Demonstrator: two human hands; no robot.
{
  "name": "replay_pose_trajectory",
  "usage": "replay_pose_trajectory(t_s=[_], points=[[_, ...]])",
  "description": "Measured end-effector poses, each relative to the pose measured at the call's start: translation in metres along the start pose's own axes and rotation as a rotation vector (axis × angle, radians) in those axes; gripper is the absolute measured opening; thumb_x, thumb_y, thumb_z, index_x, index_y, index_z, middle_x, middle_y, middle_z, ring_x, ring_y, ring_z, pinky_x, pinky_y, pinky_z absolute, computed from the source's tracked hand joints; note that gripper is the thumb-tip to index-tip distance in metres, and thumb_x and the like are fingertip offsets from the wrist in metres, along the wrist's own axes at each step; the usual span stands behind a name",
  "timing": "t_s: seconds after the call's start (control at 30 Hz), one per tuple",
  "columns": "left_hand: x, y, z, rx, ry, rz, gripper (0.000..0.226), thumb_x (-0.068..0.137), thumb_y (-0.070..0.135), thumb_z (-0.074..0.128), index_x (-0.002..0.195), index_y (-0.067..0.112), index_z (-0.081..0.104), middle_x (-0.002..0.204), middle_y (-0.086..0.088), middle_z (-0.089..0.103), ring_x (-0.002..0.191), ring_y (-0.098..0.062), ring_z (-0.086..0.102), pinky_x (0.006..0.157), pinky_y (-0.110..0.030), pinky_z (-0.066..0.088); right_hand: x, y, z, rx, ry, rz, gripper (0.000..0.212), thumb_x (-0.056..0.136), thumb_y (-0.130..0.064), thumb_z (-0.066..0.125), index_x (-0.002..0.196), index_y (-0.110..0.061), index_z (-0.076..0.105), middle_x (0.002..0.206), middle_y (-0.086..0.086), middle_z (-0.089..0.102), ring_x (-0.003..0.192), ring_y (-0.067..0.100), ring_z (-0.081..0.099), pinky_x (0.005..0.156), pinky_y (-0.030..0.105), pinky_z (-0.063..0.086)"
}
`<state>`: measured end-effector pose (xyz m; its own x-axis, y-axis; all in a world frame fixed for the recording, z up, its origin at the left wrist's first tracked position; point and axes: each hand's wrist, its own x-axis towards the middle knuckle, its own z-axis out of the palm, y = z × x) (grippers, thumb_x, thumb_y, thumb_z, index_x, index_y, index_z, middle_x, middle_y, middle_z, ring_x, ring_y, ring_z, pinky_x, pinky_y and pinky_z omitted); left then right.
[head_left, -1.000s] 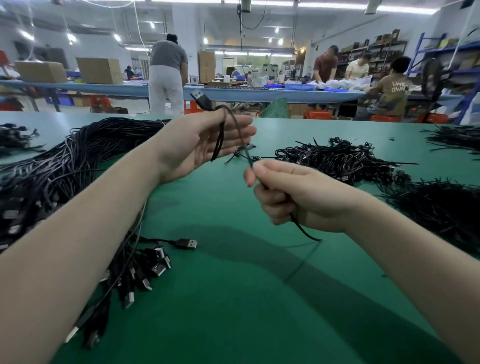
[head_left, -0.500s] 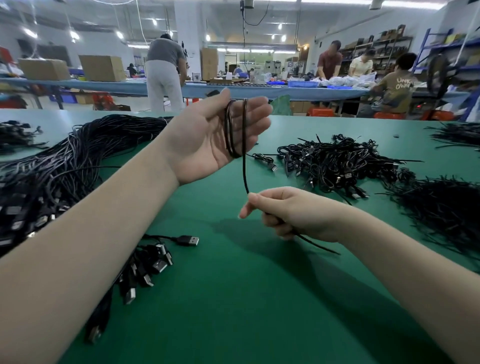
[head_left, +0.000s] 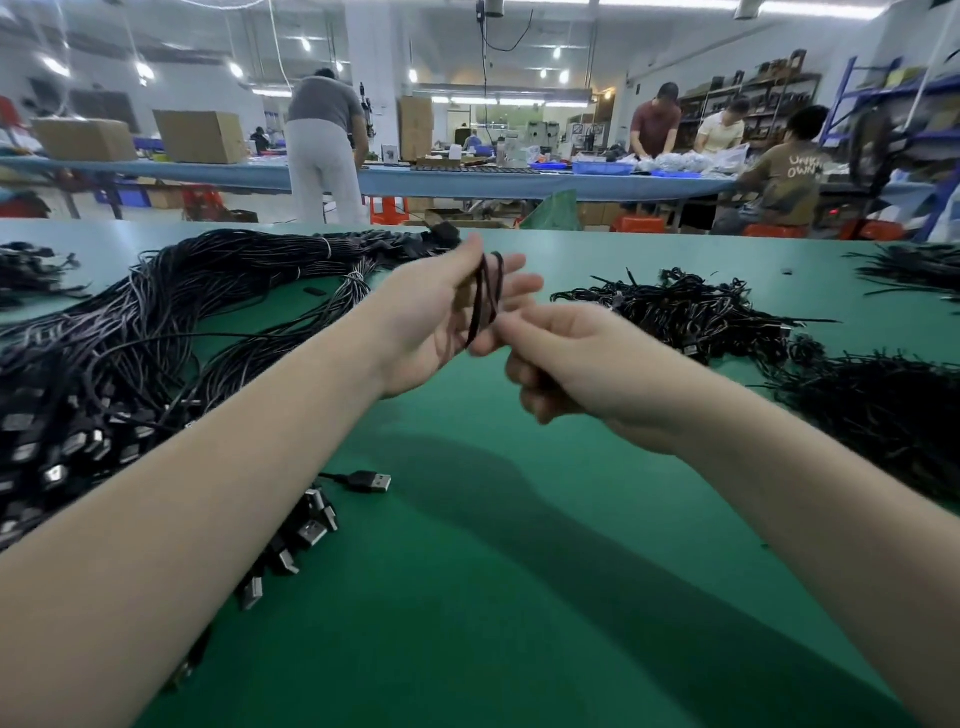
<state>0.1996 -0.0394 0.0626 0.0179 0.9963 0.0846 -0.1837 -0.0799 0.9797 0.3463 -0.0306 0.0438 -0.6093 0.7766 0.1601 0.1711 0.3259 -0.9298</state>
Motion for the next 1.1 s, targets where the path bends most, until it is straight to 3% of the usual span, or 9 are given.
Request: replay_pose_trajectory(t_s=[0.13, 0.27, 0.37, 0.47, 0.53, 0.67, 0.8, 0.93, 1.1], points=[[-0.003, 0.008, -0.004, -0.209, -0.064, -0.004, 0.044, 0.104, 0.04, 0.029, 0.104, 0.015, 0.065, 0.068, 0.009, 0.062, 0.066, -0.007, 0.064, 0.064, -0.018, 0.048, 0.001, 0.019, 0.006, -0.054, -0.07, 0.073, 0.03, 0.1, -0.032, 0.045, 0.083, -0.021, 0.067, 0.062, -0.007, 0.061, 0.064, 0.014, 0.064, 0.077, 0.033, 0.047], [-0.006, 0.005, -0.001, -0.23, -0.14, -0.027, 0.033, 0.104, 0.032, 0.03, 0.099, 0.017, 0.059, 0.061, 0.011, 0.04, 0.053, -0.006, 0.044, 0.056, -0.018, 0.039, 0.003, 0.032, -0.01, -0.113, 0.031, 0.1, 0.029, 0.095, -0.04, 0.052, 0.076, -0.024, 0.068, 0.073, -0.008, 0.068, 0.073, 0.01, 0.064, 0.076, 0.03, 0.047], [-0.005, 0.001, 0.001, -0.266, -0.139, -0.032, 0.03, 0.105, 0.031, 0.032, 0.089, 0.017, 0.053, 0.055, 0.01, 0.034, 0.043, -0.003, 0.031, 0.045, -0.015, 0.031, 0.005, 0.036, -0.016, -0.148, 0.144, 0.071, 0.025, 0.096, -0.039, 0.051, 0.087, -0.024, 0.07, 0.085, -0.007, 0.073, 0.075, 0.006, 0.065, 0.074, 0.026, 0.048], [-0.004, -0.007, 0.002, -0.247, -0.174, -0.087, 0.027, 0.104, 0.03, 0.033, 0.085, 0.017, 0.048, 0.056, 0.01, 0.037, 0.043, -0.003, 0.032, 0.044, -0.015, 0.031, 0.009, 0.031, -0.017, 0.147, 0.122, 0.14, 0.027, 0.098, -0.041, 0.046, 0.098, -0.022, 0.066, 0.084, -0.004, 0.074, 0.078, 0.011, 0.069, 0.076, 0.029, 0.051], [-0.004, -0.012, 0.003, -0.22, -0.187, -0.115, 0.027, 0.104, 0.029, 0.034, 0.084, 0.017, 0.047, 0.06, 0.008, 0.043, 0.048, -0.005, 0.041, 0.048, -0.015, 0.039, 0.011, 0.028, -0.015, 0.303, 0.098, 0.173, 0.024, 0.097, -0.039, 0.049, 0.097, -0.02, 0.064, 0.076, -0.004, 0.07, 0.077, 0.016, 0.069, 0.076, 0.032, 0.055], [-0.002, -0.013, 0.004, -0.085, -0.147, -0.104, 0.026, 0.102, 0.025, 0.04, 0.084, 0.014, 0.054, 0.071, 0.001, 0.056, 0.065, -0.011, 0.057, 0.067, -0.022, 0.052, 0.011, 0.032, -0.01, 0.213, 0.204, 0.106, 0.013, 0.094, -0.027, 0.058, 0.094, -0.018, 0.068, 0.069, -0.007, 0.068, 0.063, 0.012, 0.065, 0.075, 0.028, 0.057], [0.0, -0.016, 0.003, 0.178, -0.099, -0.026, 0.023, 0.1, 0.032, 0.045, 0.085, 0.02, 0.058, 0.081, 0.004, 0.061, 0.084, -0.015, 0.056, 0.085, -0.029, 0.04, 0.01, 0.033, -0.011, 0.22, 0.253, 0.098, 0.017, 0.096, -0.022, 0.055, 0.088, -0.021, 0.069, 0.074, -0.001, 0.07, 0.067, 0.018, 0.063, 0.086, 0.041, 0.054], [-0.001, -0.018, 0.002, 0.094, -0.174, 0.005, 0.022, 0.098, 0.028, 0.045, 0.086, 0.017, 0.059, 0.114, -0.003, 0.064, 0.103, -0.02, 0.054, 0.103, -0.038, 0.038, 0.009, 0.033, -0.009, 0.247, 0.132, 0.096, 0.017, 0.099, -0.032, 0.047, 0.097, -0.027, 0.064, 0.077, -0.003, 0.073, 0.071, 0.018, 0.071, 0.079, 0.034, 0.056], [0.001, -0.02, 0.001, 0.104, -0.179, 0.082, 0.021, 0.097, 0.024, 0.044, 0.087, 0.014, 0.059, 0.094, -0.002, 0.066, 0.094, -0.015, 0.06, 0.101, -0.035, 0.043, 0.006, 0.027, -0.018, 0.243, -0.058, 0.129, 0.034, 0.098, -0.048, 0.04, 0.111, -0.026, 0.062, 0.099, 0.002, 0.074, 0.09, 0.022, 0.071, 0.085, 0.036, 0.054]])
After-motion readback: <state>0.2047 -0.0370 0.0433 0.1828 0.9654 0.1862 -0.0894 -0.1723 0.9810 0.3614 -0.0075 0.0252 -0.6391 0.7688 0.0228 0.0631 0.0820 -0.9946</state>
